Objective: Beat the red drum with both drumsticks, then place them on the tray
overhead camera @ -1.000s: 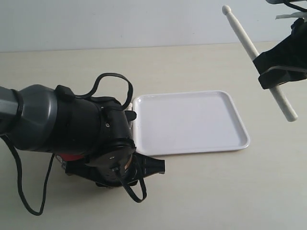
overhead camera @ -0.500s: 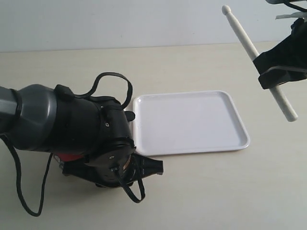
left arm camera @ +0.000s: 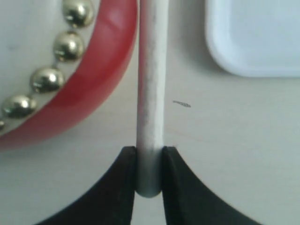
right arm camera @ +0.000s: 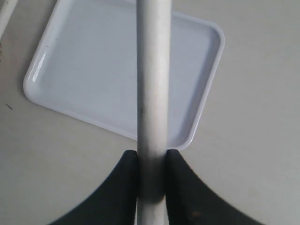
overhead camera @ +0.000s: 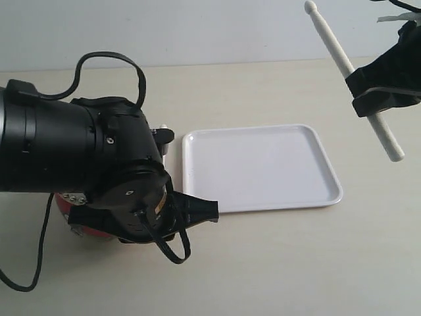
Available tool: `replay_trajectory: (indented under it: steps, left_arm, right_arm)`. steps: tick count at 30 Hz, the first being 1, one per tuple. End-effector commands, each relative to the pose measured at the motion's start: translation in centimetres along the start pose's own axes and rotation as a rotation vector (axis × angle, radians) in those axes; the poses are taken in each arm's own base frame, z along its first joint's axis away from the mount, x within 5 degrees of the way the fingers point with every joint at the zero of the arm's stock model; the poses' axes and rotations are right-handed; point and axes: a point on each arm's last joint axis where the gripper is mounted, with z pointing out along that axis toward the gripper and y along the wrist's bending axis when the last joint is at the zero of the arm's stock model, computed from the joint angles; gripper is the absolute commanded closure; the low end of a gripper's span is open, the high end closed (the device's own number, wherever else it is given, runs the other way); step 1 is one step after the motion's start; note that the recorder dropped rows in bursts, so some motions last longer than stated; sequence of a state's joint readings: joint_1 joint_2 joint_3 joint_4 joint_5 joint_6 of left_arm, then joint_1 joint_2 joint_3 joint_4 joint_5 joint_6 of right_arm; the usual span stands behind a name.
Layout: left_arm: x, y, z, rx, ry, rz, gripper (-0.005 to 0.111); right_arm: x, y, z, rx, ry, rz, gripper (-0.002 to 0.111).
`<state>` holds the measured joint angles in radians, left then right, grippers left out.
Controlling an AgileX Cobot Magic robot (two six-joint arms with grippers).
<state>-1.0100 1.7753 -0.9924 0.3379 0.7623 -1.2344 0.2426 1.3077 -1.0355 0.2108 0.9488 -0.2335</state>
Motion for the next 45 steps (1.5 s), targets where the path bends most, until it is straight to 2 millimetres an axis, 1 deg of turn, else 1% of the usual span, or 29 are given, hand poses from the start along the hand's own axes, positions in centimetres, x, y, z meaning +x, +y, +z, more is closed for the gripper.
replay_trajectory:
  steps: [1, 4, 9, 12, 18, 24, 34, 45]
  left_arm:
    - [1.1, -0.6, -0.4, 0.005, 0.007, 0.03, 0.107]
    - [1.7, -1.0, -0.6, 0.012, 0.01, 0.05, 0.107]
    - [2.0, -1.1, -0.6, 0.018, 0.023, 0.018, 0.107]
    - [2.3, -0.7, -0.3, 0.003, 0.036, 0.018, 0.107]
    - [3.7, 0.4, 1.1, 0.002, 0.074, 0.009, 0.107]
    - [3.7, 0.1, 1.3, 0.051, 0.063, -0.016, 0.107]
    - [4.4, 0.9, 1.7, -0.003, 0.094, 0.014, 0.107]
    - [4.3, 0.7, 1.7, 0.019, 0.09, 0.014, 0.107]
  right_arm:
    - [-0.3, 0.2, -0.4, -0.007, -0.03, -0.003, 0.108]
    - [-0.3, 0.2, -0.4, -0.011, -0.031, -0.003, 0.108]
    - [-0.3, 0.2, -0.4, -0.014, -0.032, 0.0, 0.108]
    - [-0.3, 0.3, -0.4, -0.016, -0.032, 0.002, 0.108]
    - [-0.3, 0.3, -0.4, -0.016, -0.032, 0.002, 0.108]
    - [-0.3, 0.2, -0.4, -0.014, -0.03, 0.0, 0.108]
    - [-0.2, 0.2, -0.3, -0.012, -0.025, -0.002, 0.108]
    - [-0.2, 0.2, -0.3, -0.01, -0.025, -0.006, 0.108]
